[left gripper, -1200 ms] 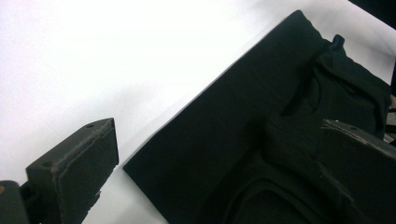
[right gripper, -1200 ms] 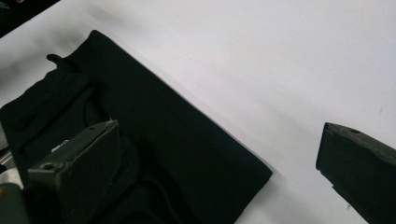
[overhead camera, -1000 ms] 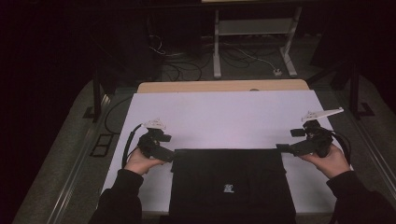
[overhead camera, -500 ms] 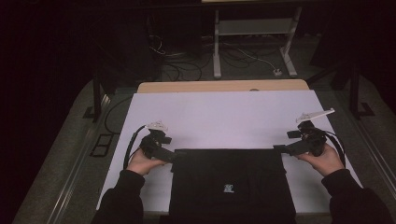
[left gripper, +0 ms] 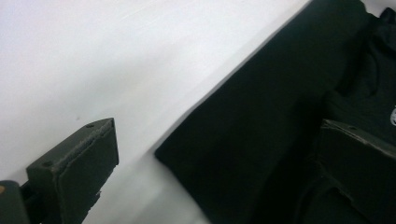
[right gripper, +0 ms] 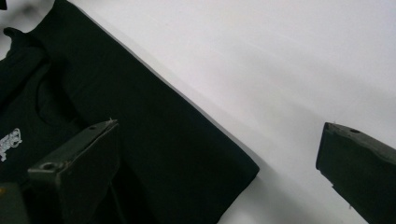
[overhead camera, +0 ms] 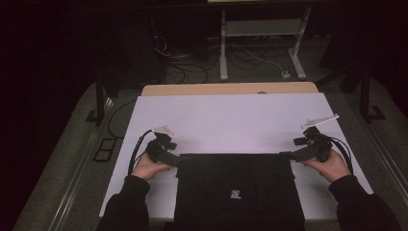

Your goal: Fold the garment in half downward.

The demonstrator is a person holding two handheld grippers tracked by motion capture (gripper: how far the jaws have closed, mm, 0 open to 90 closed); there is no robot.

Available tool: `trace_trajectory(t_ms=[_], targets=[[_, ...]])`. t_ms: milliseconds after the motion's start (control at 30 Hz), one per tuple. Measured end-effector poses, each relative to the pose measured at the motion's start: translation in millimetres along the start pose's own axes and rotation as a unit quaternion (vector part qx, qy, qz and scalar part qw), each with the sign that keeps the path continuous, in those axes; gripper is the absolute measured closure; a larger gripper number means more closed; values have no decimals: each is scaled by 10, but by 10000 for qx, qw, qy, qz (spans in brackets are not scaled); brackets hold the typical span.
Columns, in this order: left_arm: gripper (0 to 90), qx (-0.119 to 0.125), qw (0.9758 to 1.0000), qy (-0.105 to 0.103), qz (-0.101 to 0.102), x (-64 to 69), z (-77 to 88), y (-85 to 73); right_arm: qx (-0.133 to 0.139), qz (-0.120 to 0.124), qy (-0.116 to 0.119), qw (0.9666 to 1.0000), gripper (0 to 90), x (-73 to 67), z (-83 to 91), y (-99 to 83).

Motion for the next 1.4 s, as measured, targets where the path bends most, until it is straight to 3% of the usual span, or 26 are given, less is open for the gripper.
trace_trajectory(t_ms=[67,300,500,933,1067,1200,1400], targets=[[0,-112,9999,-30,-44,-24,-14,-43,-7,-9,-7,10000,11,18,-15,-8],[6,-120,9999,23,-16,-69,-21,-80,-91,-53,3,9999,64,74,-55,-27],[50,-197,9998,11,16,-100,-30,-108,-176,-68,11,9998,115,114,-92,-52],[199,-107,9999,-6,-2,-130,-50,-115,-267,-146,48,9995,211,207,-116,-102],[275,-115,9999,-94,-39,-119,-50,-127,-326,-100,61,9994,273,222,-133,-118],[370,-146,9997,-144,-100,-99,-58,-125,-338,-83,19,9994,404,225,-143,-122],[473,-194,9996,-149,-146,-89,-85,-128,-365,-76,-18,9993,524,238,-168,-125]])
Point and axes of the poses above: each handheld gripper's, and its own axes: z roughly backward along the jaws, y roughly out of its top, x roughly to its right, the point moved 7 cm from there along -z, roughly forward along the jaws, and after that the axes turned 14 degrees about -z, right-handed, at the moved point
